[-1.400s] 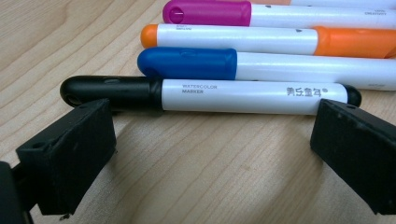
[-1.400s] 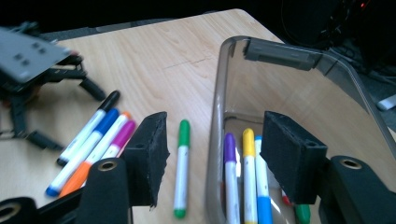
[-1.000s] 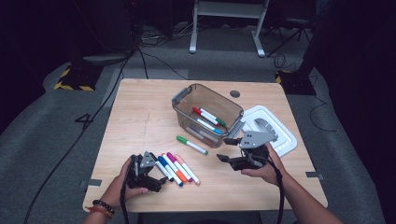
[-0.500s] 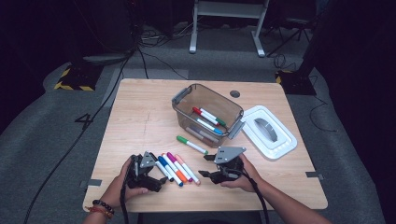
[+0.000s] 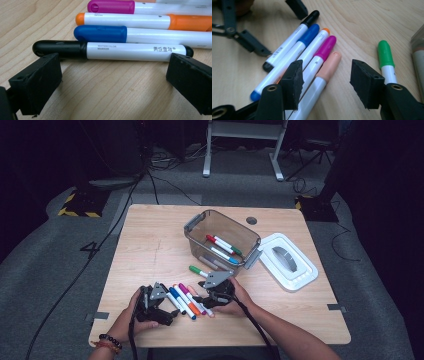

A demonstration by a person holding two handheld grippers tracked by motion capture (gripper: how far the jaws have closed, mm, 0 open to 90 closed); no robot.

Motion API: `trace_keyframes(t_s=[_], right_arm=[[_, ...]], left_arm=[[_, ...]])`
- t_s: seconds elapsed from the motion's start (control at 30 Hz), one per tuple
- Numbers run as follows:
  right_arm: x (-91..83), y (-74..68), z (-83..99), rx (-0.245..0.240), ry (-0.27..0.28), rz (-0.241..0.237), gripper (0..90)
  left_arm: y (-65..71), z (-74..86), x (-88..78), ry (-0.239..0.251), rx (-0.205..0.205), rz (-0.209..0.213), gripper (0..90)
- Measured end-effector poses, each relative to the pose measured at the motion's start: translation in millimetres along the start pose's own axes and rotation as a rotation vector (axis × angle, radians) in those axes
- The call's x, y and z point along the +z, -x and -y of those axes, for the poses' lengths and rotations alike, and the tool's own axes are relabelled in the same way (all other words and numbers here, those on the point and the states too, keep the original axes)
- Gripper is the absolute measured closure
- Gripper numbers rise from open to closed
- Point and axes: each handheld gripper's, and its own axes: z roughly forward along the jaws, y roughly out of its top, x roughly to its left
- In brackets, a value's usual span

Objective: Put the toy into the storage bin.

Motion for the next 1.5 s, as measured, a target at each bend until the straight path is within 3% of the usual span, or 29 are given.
trace_keyframes(t_s=[0.13, 0.3, 0.47, 0.6, 0.7, 0.97, 1.5], right_arm=[[10.6, 6.2, -1.6, 0.021, -0.015, 0.027, 45.5], [21.5, 10.2, 2.0, 0.052, -0.073, 0.017, 44.6], [24.7, 14.4, 6.1, 0.080, -0.082, 0.006, 54.3], [19.4, 18.9, 9.6, 0.088, -0.086, 0.014, 68.4], [14.0, 21.8, 13.9, 0.099, -0.088, 0.024, 74.0], [2.6, 23.3, 21.3, 0.092, -0.097, 0.045, 74.5], [-50.5, 15.4, 16.6, 0.063, 0.011, 0.021, 74.6]], left_arm=[[0.0, 0.0, 0.0, 0.000, 0.000, 0.000, 0.5], [0.0, 0.0, 0.0, 0.000, 0.000, 0.000, 0.5], [0.0, 0.0, -0.1, 0.000, 0.000, 0.000, 0.5], [0.1, 0.2, -0.3, -0.001, 0.000, -0.001, 0.5], [0.3, 0.4, -0.4, 0.000, -0.001, -0.001, 0.5], [0.3, 0.5, -0.4, 0.000, -0.001, -0.001, 0.5], [-0.2, 0.3, -0.4, 0.000, 0.004, 0.004, 0.4]])
